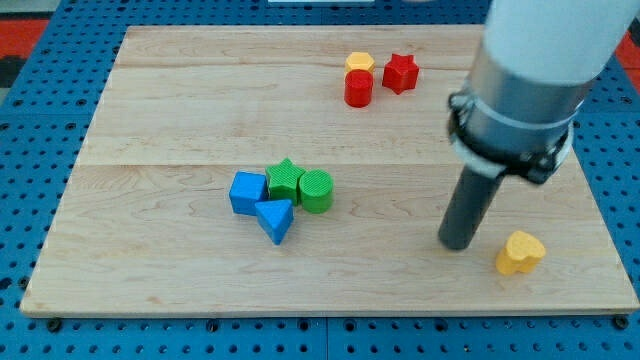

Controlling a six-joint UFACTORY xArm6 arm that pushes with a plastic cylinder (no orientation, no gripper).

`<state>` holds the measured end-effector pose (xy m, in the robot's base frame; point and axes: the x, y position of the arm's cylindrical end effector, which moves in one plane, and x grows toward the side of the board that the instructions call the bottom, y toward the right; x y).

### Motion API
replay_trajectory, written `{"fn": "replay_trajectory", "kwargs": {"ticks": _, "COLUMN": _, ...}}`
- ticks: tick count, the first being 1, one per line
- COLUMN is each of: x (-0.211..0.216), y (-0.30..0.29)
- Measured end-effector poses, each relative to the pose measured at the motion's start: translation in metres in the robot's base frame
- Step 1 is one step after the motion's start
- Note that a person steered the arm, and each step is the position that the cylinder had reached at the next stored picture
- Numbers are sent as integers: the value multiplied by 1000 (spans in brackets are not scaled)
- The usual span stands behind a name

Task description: Separate the blue triangle from the group of blocks

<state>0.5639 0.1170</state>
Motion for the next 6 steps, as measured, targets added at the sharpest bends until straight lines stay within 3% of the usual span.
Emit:
{"fn": "replay_trajectory", "kwargs": {"ticks": 1, "x": 21, "y": -85}}
{"fn": "replay_trajectory", "kwargs": {"ticks": 2, "x": 8, "y": -186}}
{"fn": "replay_trajectory", "kwargs": {"ticks": 3, "x": -38, "y": -192}}
{"fn": "replay_trajectory", "kwargs": {"ticks": 5, "x": -44, "y": -74}}
{"fn": "replay_trajectory", "kwargs": {"ticks": 6, "x": -54, "y": -102}}
